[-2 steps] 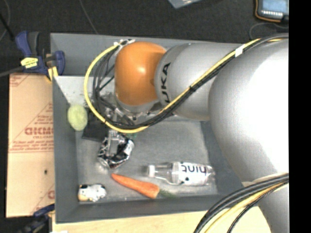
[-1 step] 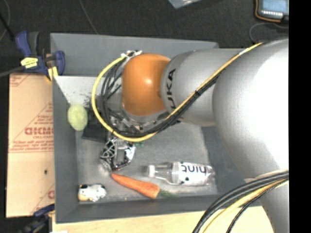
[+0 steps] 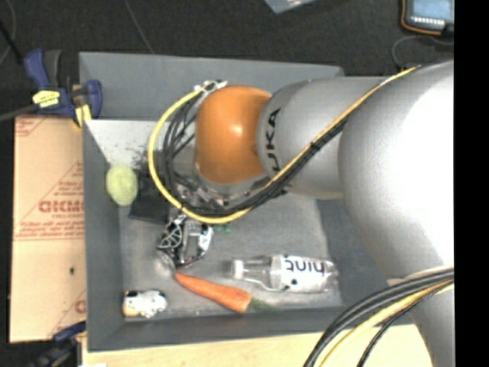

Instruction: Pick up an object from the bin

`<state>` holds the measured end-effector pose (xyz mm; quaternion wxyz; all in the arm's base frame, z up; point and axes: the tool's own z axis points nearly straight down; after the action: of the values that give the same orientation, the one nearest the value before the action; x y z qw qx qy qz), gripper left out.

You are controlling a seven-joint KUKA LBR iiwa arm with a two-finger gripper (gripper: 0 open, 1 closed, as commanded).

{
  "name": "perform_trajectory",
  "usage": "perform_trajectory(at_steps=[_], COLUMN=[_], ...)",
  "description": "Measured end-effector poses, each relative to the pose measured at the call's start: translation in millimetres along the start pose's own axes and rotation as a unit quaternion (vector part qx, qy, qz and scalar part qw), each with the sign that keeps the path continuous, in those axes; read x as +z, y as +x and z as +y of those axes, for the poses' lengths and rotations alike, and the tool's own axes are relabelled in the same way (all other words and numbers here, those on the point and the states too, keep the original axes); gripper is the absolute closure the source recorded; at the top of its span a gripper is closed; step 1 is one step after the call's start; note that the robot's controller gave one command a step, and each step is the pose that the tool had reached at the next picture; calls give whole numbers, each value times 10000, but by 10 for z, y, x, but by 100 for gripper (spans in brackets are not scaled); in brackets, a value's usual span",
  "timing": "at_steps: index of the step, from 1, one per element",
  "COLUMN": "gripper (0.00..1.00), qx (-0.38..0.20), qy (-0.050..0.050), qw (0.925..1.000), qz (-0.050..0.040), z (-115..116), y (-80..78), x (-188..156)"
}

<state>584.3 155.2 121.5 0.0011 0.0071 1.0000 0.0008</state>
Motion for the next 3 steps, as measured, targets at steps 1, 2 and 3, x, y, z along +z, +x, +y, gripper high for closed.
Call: perform_trajectory(at_steps=[1,2,3], gripper=[0,0,100], qx=[435,471,-7], qy=[-7,-4,-8], qw=[9991,9989,10000], qz=[-20,-29,-24], z=[-5,-32,-11], y=[-181,-82,34], x=[51,360,507])
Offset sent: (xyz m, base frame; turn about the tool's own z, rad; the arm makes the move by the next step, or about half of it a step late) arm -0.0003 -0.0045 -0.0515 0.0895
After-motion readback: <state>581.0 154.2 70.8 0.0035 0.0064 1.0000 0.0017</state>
